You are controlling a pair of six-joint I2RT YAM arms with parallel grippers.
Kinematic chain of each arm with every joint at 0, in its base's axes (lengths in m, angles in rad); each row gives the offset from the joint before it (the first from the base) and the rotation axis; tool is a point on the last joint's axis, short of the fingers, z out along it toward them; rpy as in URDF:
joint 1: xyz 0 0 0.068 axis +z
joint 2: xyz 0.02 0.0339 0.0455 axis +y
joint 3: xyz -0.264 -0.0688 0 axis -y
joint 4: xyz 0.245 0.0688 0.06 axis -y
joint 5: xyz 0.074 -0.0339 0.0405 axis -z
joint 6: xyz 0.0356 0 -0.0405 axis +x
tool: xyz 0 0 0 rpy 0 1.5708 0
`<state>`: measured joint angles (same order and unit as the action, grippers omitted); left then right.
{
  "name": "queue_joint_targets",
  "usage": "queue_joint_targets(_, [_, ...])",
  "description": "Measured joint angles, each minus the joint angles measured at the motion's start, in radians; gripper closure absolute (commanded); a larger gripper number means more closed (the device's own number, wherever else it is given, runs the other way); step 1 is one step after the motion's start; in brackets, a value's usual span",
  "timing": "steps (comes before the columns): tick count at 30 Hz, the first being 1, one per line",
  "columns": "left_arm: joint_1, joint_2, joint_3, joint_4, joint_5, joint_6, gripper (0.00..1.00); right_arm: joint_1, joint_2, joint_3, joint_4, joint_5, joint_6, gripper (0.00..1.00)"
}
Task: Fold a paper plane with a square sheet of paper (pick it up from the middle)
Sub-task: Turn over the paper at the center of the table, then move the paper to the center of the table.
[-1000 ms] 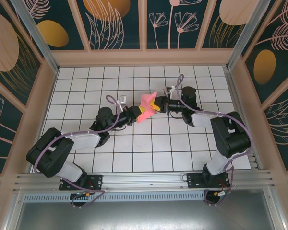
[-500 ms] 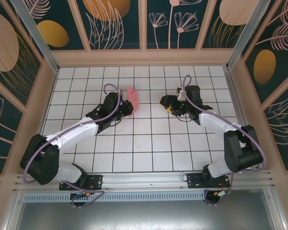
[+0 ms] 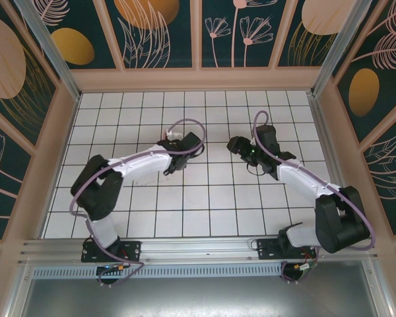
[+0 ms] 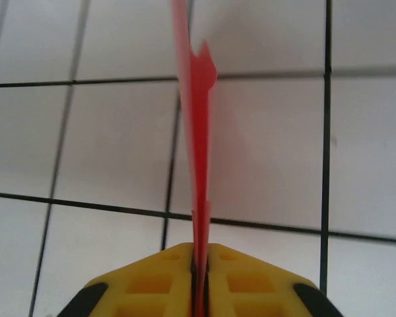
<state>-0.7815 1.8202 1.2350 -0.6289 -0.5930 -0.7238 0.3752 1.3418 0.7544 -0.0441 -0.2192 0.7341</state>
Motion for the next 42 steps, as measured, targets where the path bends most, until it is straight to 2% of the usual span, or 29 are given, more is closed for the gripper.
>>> queue_joint_targets(2, [-0.010,0.020,-0.017,0.043,0.069,0.016,0.29,0.000,-0.006,-0.013,-0.009,0.026,0.005,0.34])
queue_joint_targets(6, [-0.001,-0.031,-0.085,0.201,0.222,0.027,0.16,0.000,-0.026,-0.048,-0.003,0.043,0.008,0.34])
queue_joint_targets(7, [0.007,-0.055,-0.102,0.242,0.266,0.031,0.09,0.000,-0.028,-0.056,0.000,0.042,0.008,0.34])
queue_joint_targets(9, [0.031,-0.106,-0.132,0.313,0.336,0.027,0.02,0.005,-0.024,-0.059,0.005,0.036,0.008,0.35])
queue_joint_targets(12, [0.095,-0.198,-0.188,0.420,0.422,0.015,0.02,0.046,0.009,-0.053,0.036,0.027,0.006,0.40])
queue_joint_targets(15, [0.178,-0.297,-0.270,0.499,0.454,-0.008,0.01,0.126,0.083,-0.019,0.056,0.018,0.005,0.48])
queue_joint_targets(21, [0.269,-0.430,-0.407,0.520,0.387,-0.060,0.01,0.326,0.285,0.141,0.082,0.011,0.009,0.65])
queue_joint_targets(28, [0.365,-0.602,-0.573,0.530,0.314,-0.159,0.02,0.491,0.523,0.383,0.070,0.017,0.005,0.71])
queue_joint_targets(35, [0.373,-0.643,-0.609,0.538,0.300,-0.201,0.01,0.549,0.711,0.566,-0.037,0.018,-0.021,0.72])
queue_joint_targets(38, [0.376,-0.643,-0.613,0.547,0.300,-0.206,0.01,0.549,0.733,0.581,-0.097,0.026,-0.058,0.72])
queue_joint_targets(40, [0.376,-0.643,-0.617,0.552,0.302,-0.207,0.01,0.547,0.733,0.582,-0.114,0.031,-0.101,0.77])
queue_joint_targets(42, [0.376,-0.643,-0.620,0.558,0.307,-0.206,0.02,0.544,0.730,0.576,-0.129,0.035,-0.163,0.77])
